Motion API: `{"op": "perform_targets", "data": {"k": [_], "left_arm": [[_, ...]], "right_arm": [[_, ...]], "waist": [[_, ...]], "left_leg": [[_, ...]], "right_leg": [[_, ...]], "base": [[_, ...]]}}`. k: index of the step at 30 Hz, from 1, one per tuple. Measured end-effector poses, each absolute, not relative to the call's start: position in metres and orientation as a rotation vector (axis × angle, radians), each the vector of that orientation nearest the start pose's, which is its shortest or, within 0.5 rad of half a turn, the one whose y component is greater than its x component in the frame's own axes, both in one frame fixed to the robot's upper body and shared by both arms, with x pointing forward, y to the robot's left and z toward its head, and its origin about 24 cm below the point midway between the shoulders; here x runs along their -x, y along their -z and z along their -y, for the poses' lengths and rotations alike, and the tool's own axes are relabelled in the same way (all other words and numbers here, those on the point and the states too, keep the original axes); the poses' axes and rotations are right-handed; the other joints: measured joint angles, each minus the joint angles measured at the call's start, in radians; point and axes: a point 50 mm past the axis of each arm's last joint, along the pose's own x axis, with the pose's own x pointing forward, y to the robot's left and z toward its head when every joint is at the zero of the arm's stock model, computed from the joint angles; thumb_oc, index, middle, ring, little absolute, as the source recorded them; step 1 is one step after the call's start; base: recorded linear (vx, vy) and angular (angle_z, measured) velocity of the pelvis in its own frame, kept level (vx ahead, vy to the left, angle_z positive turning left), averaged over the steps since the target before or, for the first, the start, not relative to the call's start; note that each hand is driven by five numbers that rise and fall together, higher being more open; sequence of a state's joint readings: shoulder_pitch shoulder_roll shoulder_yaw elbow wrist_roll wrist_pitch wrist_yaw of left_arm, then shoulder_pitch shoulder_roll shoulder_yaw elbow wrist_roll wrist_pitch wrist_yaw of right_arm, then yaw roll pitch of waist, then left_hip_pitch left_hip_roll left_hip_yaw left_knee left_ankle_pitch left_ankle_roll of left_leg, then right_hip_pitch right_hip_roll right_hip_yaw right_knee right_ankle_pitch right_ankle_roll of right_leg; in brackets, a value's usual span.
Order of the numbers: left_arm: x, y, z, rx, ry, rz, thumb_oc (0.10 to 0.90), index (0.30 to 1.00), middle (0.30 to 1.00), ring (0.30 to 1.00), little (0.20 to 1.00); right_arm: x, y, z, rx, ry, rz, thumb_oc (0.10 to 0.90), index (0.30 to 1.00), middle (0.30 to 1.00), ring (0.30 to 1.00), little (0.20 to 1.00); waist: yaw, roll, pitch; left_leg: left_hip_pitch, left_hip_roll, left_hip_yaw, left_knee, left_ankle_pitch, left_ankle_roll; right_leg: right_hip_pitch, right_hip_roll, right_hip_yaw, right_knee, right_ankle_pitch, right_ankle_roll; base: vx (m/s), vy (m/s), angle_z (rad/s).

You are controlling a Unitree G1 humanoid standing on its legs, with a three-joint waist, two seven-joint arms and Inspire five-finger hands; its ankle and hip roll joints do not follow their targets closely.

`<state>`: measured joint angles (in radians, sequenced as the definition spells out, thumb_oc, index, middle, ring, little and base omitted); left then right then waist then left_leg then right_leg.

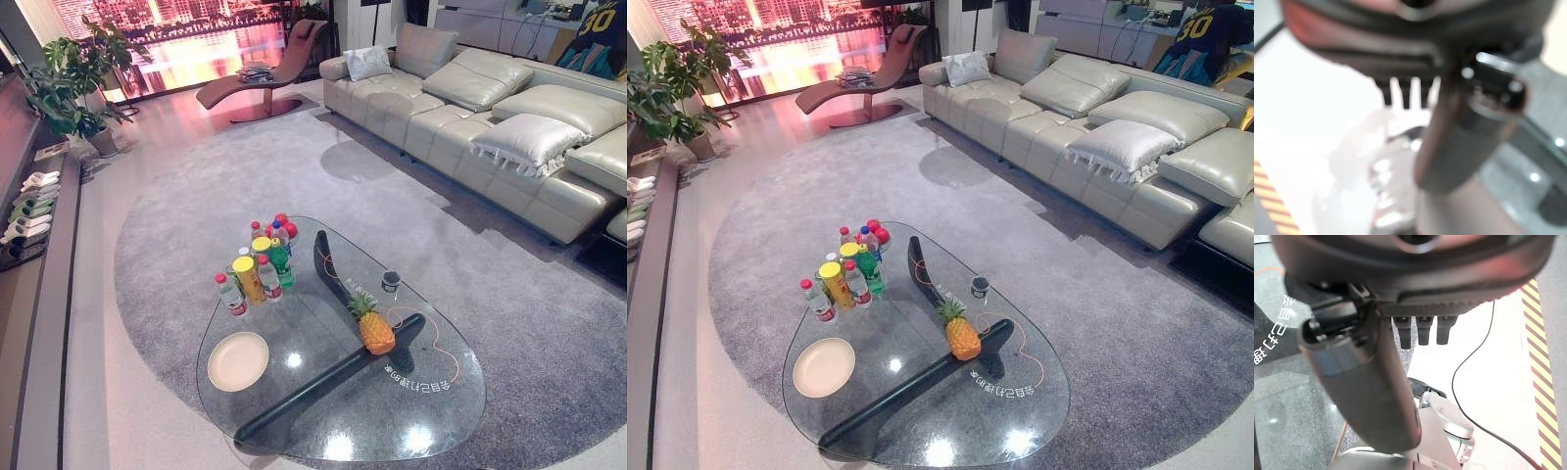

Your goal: Pick up the fruit to the plate

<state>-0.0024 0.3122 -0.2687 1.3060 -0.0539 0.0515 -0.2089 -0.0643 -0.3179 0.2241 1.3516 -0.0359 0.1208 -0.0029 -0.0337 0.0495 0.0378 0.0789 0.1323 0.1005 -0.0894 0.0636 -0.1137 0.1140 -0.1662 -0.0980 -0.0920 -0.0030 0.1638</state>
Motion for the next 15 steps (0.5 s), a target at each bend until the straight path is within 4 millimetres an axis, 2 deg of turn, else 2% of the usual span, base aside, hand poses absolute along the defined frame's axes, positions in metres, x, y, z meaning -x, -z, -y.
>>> {"op": "perform_targets", "data": {"k": [15], "left_arm": [[-0.0629,0.1628,-0.2498,-0.256,0.153,-1.411,0.800,0.900,0.900,0.900,0.900]], "right_arm": [[-0.0756,0.1572,0.2684,0.465,0.033,-1.427,0.800,0.900,0.900,0.900,0.900]], "waist": [[0.000,-0.006,-0.004]], "left_leg": [[-0.010,-0.001,0.000,0.002,0.002,-0.004]], "right_leg": [[-0.011,0.001,0.000,0.000,0.001,-0.001]], "base": [[0.00,0.000,0.00]]}}
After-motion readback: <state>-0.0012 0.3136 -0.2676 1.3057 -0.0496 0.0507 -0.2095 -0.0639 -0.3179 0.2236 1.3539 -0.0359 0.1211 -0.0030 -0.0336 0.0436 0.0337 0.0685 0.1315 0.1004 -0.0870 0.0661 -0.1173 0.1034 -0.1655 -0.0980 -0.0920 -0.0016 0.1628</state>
